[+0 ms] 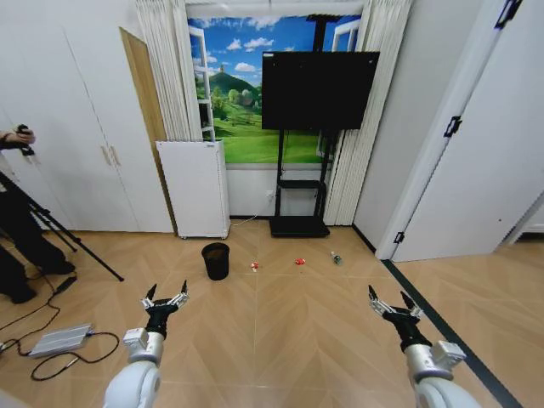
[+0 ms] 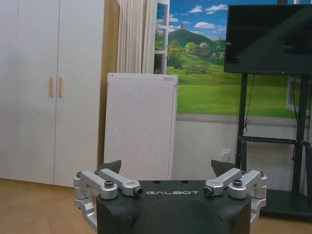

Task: Pick up the trash bin and place the garbage on the floor into it.

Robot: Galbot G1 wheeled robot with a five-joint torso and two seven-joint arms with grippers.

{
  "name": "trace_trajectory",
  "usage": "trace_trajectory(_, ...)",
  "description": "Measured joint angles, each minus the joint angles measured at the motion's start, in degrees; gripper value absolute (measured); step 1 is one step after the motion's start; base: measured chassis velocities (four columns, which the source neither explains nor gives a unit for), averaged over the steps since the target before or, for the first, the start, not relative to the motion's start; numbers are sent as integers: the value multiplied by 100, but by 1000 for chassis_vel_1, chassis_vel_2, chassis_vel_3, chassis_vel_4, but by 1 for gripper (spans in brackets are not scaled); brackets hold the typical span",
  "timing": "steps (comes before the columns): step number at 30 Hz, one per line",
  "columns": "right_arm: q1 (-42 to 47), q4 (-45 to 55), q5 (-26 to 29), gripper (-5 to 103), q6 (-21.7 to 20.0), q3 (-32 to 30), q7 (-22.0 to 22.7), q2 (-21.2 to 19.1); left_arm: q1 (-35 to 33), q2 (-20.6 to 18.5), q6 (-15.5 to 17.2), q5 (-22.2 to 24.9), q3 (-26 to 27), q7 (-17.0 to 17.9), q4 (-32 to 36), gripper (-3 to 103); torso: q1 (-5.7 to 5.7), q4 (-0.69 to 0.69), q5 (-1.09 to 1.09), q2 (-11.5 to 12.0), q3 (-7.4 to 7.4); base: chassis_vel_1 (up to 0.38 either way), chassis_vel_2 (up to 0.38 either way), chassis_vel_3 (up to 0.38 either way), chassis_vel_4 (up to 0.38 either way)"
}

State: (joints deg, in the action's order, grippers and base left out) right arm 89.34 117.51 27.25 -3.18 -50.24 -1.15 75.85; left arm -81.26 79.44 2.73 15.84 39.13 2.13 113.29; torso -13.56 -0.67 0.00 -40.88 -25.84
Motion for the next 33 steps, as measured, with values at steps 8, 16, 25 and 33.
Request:
trace_trajectory(8,19,-28,-43,100,60,-12,-71,-1,-51,46,-8,-39,-14,-9,12,100,0,0,0,0,0,0,0,0,0)
trace_trajectory(16,46,-77,-20,100,78,-40,-101,-5,-126,82,-53,-54,-5,-16,56,100,1,0,0,-1,1,-20,16,26,-20)
trace_trajectory(25,54,-77,-13,100,86,-50,-105,-2,-145,92,-81,-48,3,-19,65,100,1,0,0,-1,0,-163,159,156,-164)
trace_trajectory(33,30,-115,-10,100,94,-56,-103,1,-122,94,-84,-54,-5,-23,47,100,0,0,1,0,0,-247,257,259,-251)
